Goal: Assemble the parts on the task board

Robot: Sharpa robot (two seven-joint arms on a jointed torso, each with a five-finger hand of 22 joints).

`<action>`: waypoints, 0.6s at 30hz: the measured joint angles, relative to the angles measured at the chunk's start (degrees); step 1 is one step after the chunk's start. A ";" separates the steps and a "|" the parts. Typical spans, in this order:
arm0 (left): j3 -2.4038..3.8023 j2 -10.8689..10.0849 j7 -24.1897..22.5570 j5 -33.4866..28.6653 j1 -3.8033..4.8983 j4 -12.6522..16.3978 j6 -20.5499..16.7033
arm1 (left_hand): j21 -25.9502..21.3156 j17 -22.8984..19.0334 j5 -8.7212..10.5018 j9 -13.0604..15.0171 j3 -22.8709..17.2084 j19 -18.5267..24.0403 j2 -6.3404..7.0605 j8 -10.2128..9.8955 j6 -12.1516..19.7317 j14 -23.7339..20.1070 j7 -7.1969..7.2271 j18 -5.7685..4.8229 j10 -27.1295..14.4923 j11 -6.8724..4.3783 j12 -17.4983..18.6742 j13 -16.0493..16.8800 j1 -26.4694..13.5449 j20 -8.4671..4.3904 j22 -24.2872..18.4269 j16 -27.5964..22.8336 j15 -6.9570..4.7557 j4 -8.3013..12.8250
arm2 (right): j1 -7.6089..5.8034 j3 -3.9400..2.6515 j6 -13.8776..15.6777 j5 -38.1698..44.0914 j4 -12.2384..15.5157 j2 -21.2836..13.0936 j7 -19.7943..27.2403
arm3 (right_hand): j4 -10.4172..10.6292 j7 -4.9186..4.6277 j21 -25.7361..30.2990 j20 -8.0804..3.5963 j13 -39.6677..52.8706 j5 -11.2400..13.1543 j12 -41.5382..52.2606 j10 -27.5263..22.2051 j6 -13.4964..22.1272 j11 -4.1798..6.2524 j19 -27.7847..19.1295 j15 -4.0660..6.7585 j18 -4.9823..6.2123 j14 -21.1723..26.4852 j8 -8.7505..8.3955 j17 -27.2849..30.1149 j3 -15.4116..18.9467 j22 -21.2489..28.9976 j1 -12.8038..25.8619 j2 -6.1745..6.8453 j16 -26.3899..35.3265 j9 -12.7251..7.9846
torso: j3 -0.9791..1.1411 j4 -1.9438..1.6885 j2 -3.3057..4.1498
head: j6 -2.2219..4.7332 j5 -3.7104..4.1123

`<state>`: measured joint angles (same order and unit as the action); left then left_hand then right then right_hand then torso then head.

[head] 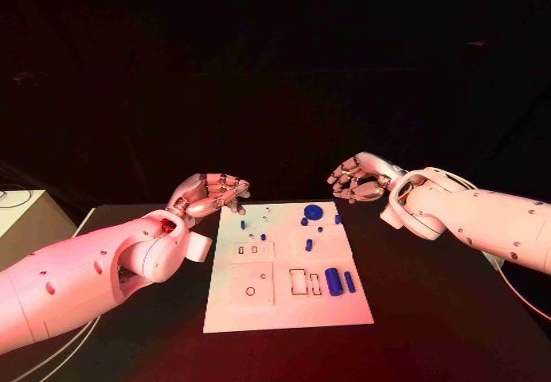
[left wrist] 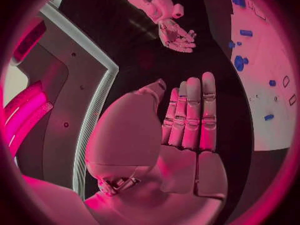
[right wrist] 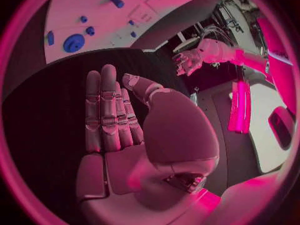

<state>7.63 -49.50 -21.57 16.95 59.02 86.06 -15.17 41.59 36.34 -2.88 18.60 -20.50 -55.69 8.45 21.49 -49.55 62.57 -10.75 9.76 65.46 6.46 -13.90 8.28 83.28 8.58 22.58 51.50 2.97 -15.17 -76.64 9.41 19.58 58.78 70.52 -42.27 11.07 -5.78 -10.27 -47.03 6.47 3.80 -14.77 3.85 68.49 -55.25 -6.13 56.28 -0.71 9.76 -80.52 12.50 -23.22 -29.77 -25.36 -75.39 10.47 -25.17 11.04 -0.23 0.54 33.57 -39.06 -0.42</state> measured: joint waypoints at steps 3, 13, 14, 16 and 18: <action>0.51 -1.18 0.82 0.14 0.00 2.05 0.58 | 2.37 1.26 0.00 0.36 -0.28 0.00 0.50 0.00 0.14 0.79 0.14 0.00 0.00 0.00 0.16 0.28 -0.50 0.00 1.55 1.90 -0.30 -0.04 | -0.77 0.06 -0.60 6.08 -0.08 0.42 -2.41 | 0.29 0.09 -2.09 -0.22 0.02 0.29 0.00 0.32 -0.09 0.31 0.84 0.34 -0.01 -1.28 -0.61 -3.06 -0.86 -1.47 0.60 0.59 -2.97 0.16 | -0.04 -0.03 0.81 | 0.50 0.20; 2.35 -3.22 2.77 0.34 0.00 6.15 1.28 | 4.15 2.10 0.00 0.54 -0.32 0.21 0.95 0.00 0.83 0.92 -0.18 -0.01 -0.66 0.19 0.40 0.45 -0.95 -0.20 2.90 2.87 -0.32 0.00 | -2.52 0.19 -1.65 23.04 0.19 2.45 -8.37 | 1.26 1.01 -9.42 -0.59 0.02 0.94 0.00 -1.92 0.50 0.84 6.71 0.42 0.00 -2.39 -2.24 -12.09 -2.80 -10.64 1.02 2.54 -14.05 1.18 | -0.04 -0.84 3.67 | 2.00 0.60; 2.47 -3.35 2.89 0.38 0.00 6.48 1.28 | 4.49 2.20 0.00 0.57 -0.32 0.20 0.95 0.00 0.92 0.92 -0.09 -0.01 -0.77 0.30 0.40 0.47 -0.95 -0.20 3.02 3.09 -0.32 0.00 | -2.54 0.23 -1.66 24.33 0.19 2.62 -8.85 | 1.37 1.20 -10.54 -0.62 0.02 1.04 0.00 -2.33 0.69 0.83 7.64 0.42 0.00 -2.39 -2.46 -12.72 -2.91 -12.33 1.11 2.92 -14.98 1.30 | -0.04 -0.92 3.94 | 2.09 0.65; 2.81 -3.64 3.15 0.49 0.00 7.35 1.29 | 5.01 2.32 0.00 0.64 -0.33 0.20 0.95 -0.21 0.92 0.92 -0.09 -0.01 -0.87 0.40 0.43 0.58 -0.95 -0.20 3.31 3.19 -0.32 -0.01 | -2.56 0.31 -1.68 27.02 0.20 2.94 -9.91 | 1.44 1.49 -13.24 -0.61 0.02 1.04 0.00 -3.23 0.99 0.87 9.88 0.65 -0.86 -2.61 -2.55 -15.70 -2.98 -16.50 1.18 2.97 -18.60 1.54 | -0.04 -1.10 4.50 | 2.19 0.74; 3.02 -3.87 3.30 0.60 0.00 8.06 1.29 | 6.06 2.54 0.00 0.77 -0.48 0.20 1.16 -0.22 1.05 0.92 -0.21 -0.01 -0.95 0.31 0.43 0.73 -1.24 -0.20 3.90 3.42 -0.31 -0.16 | -2.58 0.35 -1.68 28.98 0.23 3.16 -10.78 | 1.46 1.81 -15.84 -0.50 0.02 1.26 0.00 -3.93 1.33 0.79 12.02 0.62 -1.07 -3.22 -2.83 -19.57 -2.96 -20.45 1.20 2.99 -22.96 1.76 | -0.02 -1.27 4.95 | 2.32 0.79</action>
<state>10.65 -53.36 -18.26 17.55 59.02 94.11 -13.88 47.65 38.88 -2.88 19.37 -20.97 -55.49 9.61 21.28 -48.50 63.48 -10.96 9.74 64.51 6.78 -13.48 9.01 82.04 8.38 26.48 54.93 2.66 -15.33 -79.22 9.76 17.91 87.76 70.75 -39.11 0.28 -4.32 -8.46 -62.87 5.98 3.82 -13.50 3.85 64.56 -53.93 -5.34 68.30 -0.09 8.69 -83.74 9.67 -42.79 -32.73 -45.81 -74.18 13.46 -48.14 12.80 -0.25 -0.73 38.52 -36.74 0.36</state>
